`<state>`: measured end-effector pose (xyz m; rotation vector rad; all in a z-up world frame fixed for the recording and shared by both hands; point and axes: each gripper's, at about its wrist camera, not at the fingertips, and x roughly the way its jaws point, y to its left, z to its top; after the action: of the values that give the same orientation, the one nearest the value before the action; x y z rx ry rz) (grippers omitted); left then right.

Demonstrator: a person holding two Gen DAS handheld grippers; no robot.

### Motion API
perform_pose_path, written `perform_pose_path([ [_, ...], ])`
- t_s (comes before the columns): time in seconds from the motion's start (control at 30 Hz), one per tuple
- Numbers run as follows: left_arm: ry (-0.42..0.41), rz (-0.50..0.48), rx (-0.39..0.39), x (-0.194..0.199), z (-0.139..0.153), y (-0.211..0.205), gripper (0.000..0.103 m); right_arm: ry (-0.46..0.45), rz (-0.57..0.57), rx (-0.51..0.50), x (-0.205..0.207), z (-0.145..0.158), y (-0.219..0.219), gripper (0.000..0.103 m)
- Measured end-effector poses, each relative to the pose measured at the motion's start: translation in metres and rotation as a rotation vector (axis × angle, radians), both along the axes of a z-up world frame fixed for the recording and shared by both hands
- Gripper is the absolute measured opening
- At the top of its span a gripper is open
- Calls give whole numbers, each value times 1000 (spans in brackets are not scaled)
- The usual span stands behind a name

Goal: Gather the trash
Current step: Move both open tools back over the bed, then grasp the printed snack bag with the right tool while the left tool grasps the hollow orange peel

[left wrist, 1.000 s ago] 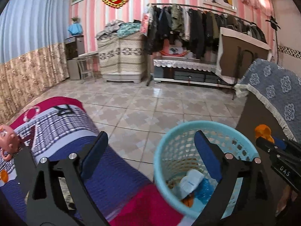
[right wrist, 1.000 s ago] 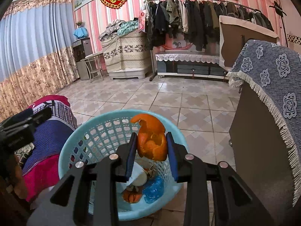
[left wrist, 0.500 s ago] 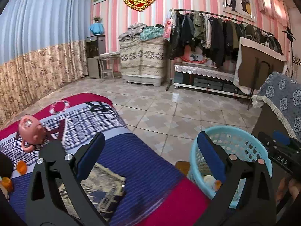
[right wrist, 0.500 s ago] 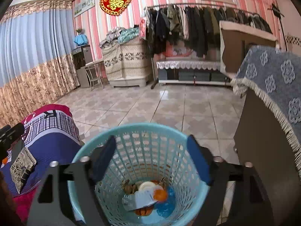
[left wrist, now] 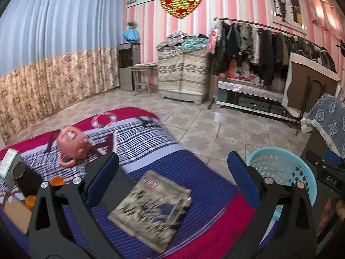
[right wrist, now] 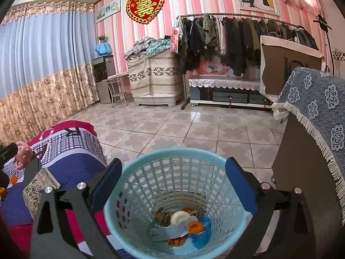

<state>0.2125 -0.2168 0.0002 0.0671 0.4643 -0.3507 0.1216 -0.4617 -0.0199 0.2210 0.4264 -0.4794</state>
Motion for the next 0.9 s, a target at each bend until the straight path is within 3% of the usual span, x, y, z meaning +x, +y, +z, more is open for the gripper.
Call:
perform_pose_path([
  [0.4,39,187,39,-22,-15,111,97,7,140,16,13,-6,75,96],
  [0.7,88,345,76,-32,-39,201,97,93,357,9,51,-26,161,96],
  [0.9,149,429,58,-31,-58,246,97,168,482,-48,73,-41,210,96],
])
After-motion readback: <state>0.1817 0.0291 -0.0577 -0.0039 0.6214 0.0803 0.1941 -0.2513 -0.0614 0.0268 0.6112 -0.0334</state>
